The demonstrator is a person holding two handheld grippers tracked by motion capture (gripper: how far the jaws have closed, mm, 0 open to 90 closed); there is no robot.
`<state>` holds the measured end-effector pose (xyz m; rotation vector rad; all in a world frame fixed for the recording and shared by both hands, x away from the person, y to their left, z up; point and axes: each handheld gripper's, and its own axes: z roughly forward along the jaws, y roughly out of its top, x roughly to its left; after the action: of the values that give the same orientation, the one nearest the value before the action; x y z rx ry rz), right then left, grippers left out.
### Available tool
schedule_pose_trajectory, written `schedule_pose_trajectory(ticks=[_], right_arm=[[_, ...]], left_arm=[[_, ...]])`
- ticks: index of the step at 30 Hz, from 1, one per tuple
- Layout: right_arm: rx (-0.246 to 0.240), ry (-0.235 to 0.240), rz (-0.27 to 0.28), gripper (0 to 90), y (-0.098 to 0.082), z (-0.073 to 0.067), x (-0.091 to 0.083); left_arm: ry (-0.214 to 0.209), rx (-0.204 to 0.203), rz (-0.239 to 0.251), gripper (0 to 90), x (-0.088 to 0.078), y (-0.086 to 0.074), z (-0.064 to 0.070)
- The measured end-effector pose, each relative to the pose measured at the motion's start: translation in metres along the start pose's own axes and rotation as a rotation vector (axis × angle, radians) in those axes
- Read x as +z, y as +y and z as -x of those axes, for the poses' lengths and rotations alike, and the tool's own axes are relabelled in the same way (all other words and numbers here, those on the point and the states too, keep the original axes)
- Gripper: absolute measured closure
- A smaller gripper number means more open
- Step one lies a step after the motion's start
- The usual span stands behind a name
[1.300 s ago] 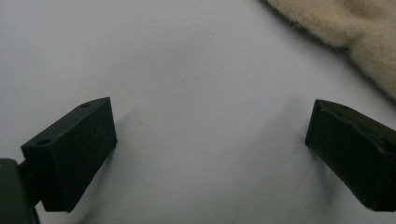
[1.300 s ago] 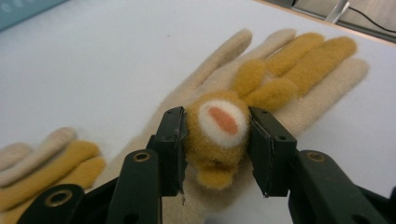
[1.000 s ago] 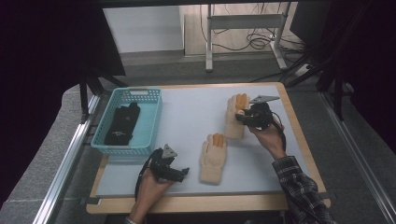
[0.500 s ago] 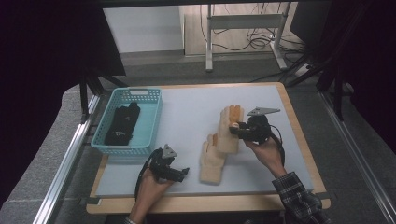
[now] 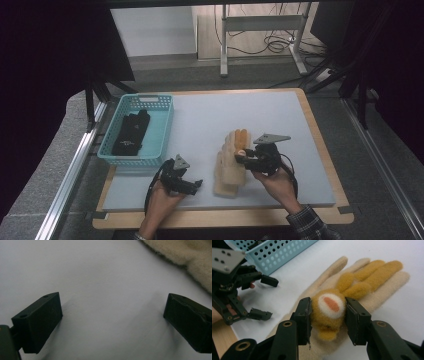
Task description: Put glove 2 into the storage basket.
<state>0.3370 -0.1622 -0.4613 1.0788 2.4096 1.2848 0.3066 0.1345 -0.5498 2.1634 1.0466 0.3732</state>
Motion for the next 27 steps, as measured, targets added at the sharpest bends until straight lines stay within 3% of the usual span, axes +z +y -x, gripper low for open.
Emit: schedule_pose_trajectory(ticks=[6, 12, 17, 21, 27], right_arm=[[0.011, -0.018, -0.007, 57.6, -0.011, -0.023, 0.008], [0.046, -0.043, -0.018, 57.3, -0.022, -0.031, 0.023], [0.054, -0.042, -0.040, 49.1, -0.031, -0.024, 0.031], [0.017, -0.040, -0.023, 40.2, -0.030, -0.018, 0.021], [-0.003, -0.049, -0.034, 41.8, -0.034, 0.009, 0.006]], left_arm=[[-0.001, 0.005, -0.002, 2.1, 0.000, 0.000, 0.000], [-0.001, 0.003, -0.001, 2.1, 0.000, 0.000, 0.000], [-0.001, 0.007, -0.004, 2.1, 0.000, 0.000, 0.000], [-0.001, 0.000, -0.001, 2.1, 0.000, 0.000, 0.000], [-0.001, -0.002, 0.000, 2.1, 0.000, 0.000, 0.000]])
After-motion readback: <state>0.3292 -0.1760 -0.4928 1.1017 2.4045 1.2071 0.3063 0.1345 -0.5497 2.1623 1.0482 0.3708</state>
